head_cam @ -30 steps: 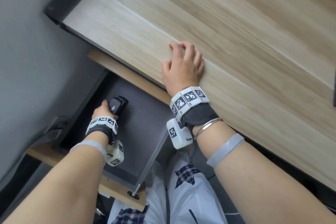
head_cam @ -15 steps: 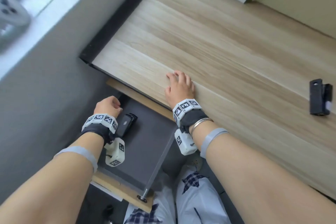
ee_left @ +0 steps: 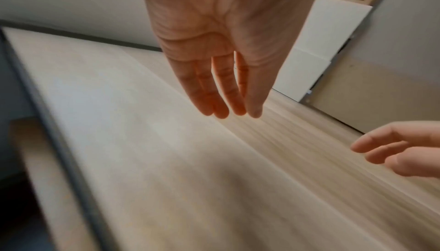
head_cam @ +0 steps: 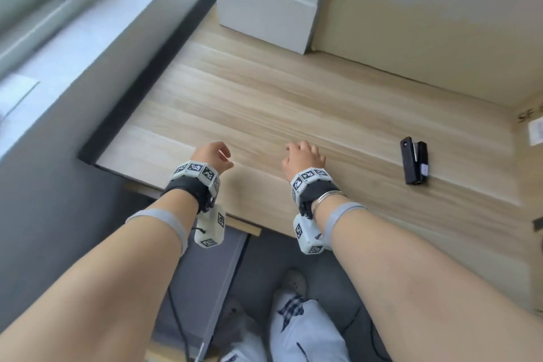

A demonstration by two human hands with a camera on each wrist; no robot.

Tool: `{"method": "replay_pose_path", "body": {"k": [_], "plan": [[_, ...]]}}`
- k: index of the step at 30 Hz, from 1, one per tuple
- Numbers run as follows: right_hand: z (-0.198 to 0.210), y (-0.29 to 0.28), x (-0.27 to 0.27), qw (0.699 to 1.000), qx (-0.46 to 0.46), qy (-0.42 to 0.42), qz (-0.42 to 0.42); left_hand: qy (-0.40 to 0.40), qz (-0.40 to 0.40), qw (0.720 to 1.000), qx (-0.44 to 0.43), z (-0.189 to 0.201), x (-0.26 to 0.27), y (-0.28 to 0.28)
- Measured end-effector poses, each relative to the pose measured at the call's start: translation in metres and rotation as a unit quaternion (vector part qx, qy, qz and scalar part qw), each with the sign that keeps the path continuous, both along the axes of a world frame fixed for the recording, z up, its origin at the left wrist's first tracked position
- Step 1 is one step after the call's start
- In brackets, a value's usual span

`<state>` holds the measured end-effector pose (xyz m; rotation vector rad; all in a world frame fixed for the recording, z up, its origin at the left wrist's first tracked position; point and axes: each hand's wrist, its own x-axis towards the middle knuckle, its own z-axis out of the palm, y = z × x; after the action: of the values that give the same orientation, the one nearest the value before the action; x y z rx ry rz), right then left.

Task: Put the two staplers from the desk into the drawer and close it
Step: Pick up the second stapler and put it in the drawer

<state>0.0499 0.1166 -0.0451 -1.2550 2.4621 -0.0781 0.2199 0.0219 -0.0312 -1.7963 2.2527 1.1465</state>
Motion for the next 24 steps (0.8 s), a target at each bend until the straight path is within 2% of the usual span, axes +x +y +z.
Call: {"method": "replay_pose_path", "body": {"k": [7, 11, 16, 21, 24], "plan": [[0.016, 0.052, -0.138, 0.987, 0.043, 0.06, -0.139, 0.012, -0.069, 0.998, 0.008, -0.004, -0.119, 0.014], [0.021, 0.077, -0.185, 0.972, 0.057, 0.081, -0.212, 0.016, -0.084, 0.996, 0.012, -0.014, -0.153, 0.018], [0.009, 0.096, -0.235, 0.95, 0.066, 0.021, -0.306, -0.003, -0.113, 0.993, 0.011, -0.025, -0.191, 0.021], [-0.004, 0.091, -0.256, 0.936, 0.044, -0.054, -0.344, -0.039, -0.121, 0.992, 0.003, -0.027, -0.204, 0.023], [-0.008, 0.087, -0.26, 0.929, 0.034, -0.07, -0.362, -0.047, -0.113, 0.992, 0.001, -0.03, -0.205, 0.023]]}}
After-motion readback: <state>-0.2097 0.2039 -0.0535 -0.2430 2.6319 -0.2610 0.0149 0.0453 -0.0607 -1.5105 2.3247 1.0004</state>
